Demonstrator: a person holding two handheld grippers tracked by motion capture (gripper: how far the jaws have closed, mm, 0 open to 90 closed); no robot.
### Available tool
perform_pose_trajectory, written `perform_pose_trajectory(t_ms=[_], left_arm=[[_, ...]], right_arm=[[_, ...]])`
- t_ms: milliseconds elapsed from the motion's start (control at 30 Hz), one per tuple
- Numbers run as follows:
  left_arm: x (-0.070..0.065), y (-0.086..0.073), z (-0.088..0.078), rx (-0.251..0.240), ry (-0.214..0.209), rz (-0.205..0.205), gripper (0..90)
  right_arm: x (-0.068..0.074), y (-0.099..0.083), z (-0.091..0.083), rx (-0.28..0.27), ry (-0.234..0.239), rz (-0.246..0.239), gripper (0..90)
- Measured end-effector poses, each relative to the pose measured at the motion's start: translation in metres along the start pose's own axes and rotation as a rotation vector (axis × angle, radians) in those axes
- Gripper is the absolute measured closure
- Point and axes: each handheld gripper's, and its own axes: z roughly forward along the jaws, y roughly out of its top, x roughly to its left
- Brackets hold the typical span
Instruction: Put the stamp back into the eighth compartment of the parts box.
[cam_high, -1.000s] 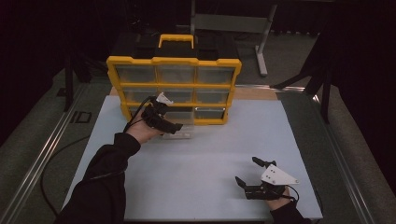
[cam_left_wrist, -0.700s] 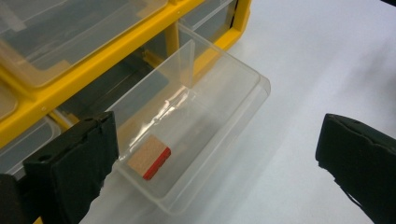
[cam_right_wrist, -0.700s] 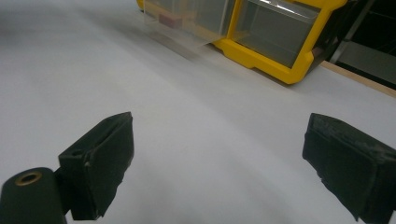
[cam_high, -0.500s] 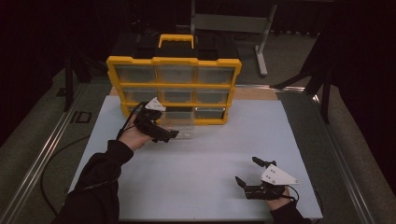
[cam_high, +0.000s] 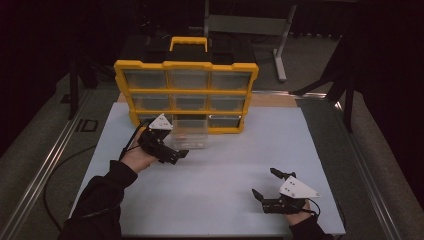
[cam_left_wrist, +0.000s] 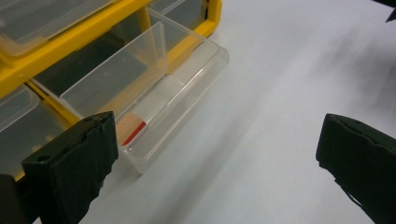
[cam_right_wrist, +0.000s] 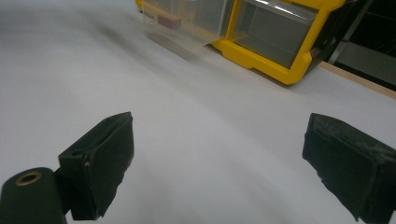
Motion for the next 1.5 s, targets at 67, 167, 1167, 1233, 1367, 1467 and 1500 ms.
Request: perform_pose_trajectory(t_ms=[67, 167, 1167, 1233, 1367, 1467, 1500], left_arm=[[-0.002, -0.004, -0.001, 0.0, 0.0, 0.005, 0.0], [-0.003, -0.006, -0.002, 0.0, -0.01, 0.008, 0.0], [-0.025, -0.072, -0.005, -0.004, -0.002, 0.024, 0.0], [-0.026, -0.077, -0.004, -0.001, -0.002, 0.026, 0.0], [-0.026, -0.081, -0.004, 0.001, -0.005, 0.034, 0.0], [-0.027, -0.089, -0.002, 0.001, -0.001, 0.033, 0.0], [-0.027, -0.091, -0.002, 0.0, -0.004, 0.028, 0.0]], right_arm=[[0.0, 0.0, 0.0, -0.001, 0.002, -0.002, 8.9], [0.001, 0.0, -0.001, 0.002, 0.003, -0.006, 9.0], [0.002, 0.001, 0.0, 0.004, 0.003, -0.007, 8.9], [0.002, 0.001, 0.0, 0.005, 0.003, -0.006, 8.9], [0.002, 0.001, 0.0, 0.005, 0.001, -0.005, 8.9], [0.002, 0.001, 0.0, 0.006, 0.002, -0.006, 8.9], [0.002, 0.001, 0.0, 0.008, 0.003, -0.006, 8.9]])
